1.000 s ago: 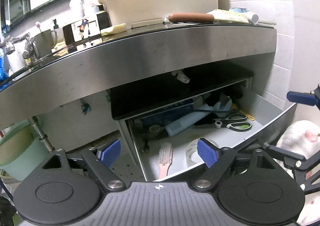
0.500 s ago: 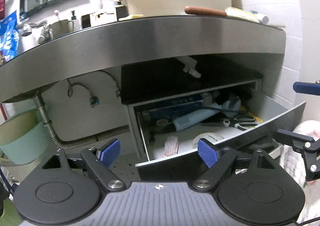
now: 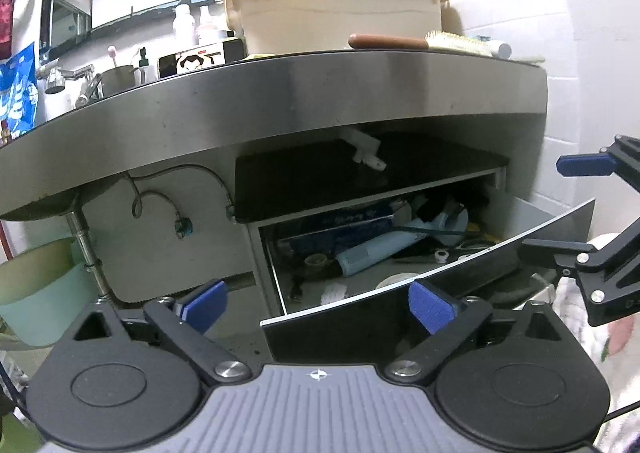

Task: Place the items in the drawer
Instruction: 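Move the right tool down to the front panel of the open drawer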

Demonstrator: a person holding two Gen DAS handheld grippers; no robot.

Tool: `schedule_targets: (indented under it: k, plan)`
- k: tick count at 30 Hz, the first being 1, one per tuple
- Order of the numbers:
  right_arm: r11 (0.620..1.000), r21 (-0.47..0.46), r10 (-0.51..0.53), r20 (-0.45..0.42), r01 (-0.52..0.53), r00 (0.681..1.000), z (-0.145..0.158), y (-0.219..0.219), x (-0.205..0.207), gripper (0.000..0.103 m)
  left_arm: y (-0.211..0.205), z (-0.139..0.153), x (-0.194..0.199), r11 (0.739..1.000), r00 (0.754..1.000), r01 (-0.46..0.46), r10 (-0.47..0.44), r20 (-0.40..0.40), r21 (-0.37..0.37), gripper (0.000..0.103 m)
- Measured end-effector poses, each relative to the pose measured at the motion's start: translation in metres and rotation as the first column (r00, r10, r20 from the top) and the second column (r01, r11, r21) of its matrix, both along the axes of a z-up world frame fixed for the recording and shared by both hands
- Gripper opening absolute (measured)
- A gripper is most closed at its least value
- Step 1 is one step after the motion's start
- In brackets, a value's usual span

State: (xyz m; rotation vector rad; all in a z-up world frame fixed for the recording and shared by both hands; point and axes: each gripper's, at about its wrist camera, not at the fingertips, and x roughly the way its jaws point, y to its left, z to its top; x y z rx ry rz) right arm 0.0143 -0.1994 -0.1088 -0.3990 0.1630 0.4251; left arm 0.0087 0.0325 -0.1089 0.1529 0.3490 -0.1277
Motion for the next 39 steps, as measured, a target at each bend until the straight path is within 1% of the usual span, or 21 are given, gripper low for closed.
schedule_targets:
  k: [9,13,17,19,22,25,29,35,39]
  plan:
    - [0.999,0.022,-0.046,-0.014,0.046,0.999,0.002,-0.002,0.004,0.103,0.001,0.002,-0.012,1.000,0.999,0.024,-0.024,0.045,-0.014,0.100]
    - [0.994,0.065,-0.093,-0.006,0.093,0.996,0.005,-0.005,0.001,0.103,0.002,0.003,-0.015,0.999,0.997,0.030,-0.028,0.065,-0.019,0.100]
    - [0.989,0.081,-0.124,0.016,0.122,0.992,0.007,0.000,-0.005,0.103,0.001,0.003,-0.016,1.000,0.997,0.021,-0.020,0.076,-0.012,0.102]
    - [0.987,0.110,-0.119,0.010,0.117,0.993,0.008,0.001,-0.007,0.103,0.002,0.003,-0.017,1.000,0.997,0.021,-0.020,0.081,-0.019,0.102]
    - [0.975,0.187,-0.126,0.009,0.122,0.992,0.013,0.001,-0.007,0.103,0.004,0.004,-0.018,0.999,0.996,0.020,-0.017,0.085,-0.032,0.102]
    - [0.962,0.208,-0.173,-0.027,0.175,0.984,0.014,0.005,0.003,0.103,0.007,0.004,-0.018,0.999,0.996,0.014,-0.010,0.086,-0.047,0.102]
    - [0.953,0.192,-0.211,-0.134,0.234,0.968,0.003,0.010,0.022,0.103,0.014,0.004,-0.015,0.996,0.997,-0.001,0.007,0.073,-0.087,0.102]
    - [0.952,0.134,-0.238,-0.241,0.275,0.941,-0.014,0.018,0.038,0.102,0.027,0.003,-0.010,0.987,0.998,-0.027,0.035,0.044,-0.158,0.102]
    - [0.953,0.096,-0.248,-0.302,0.289,0.920,-0.024,0.022,0.045,0.102,0.029,0.002,-0.009,0.985,0.999,-0.031,0.037,0.033,-0.168,0.102]
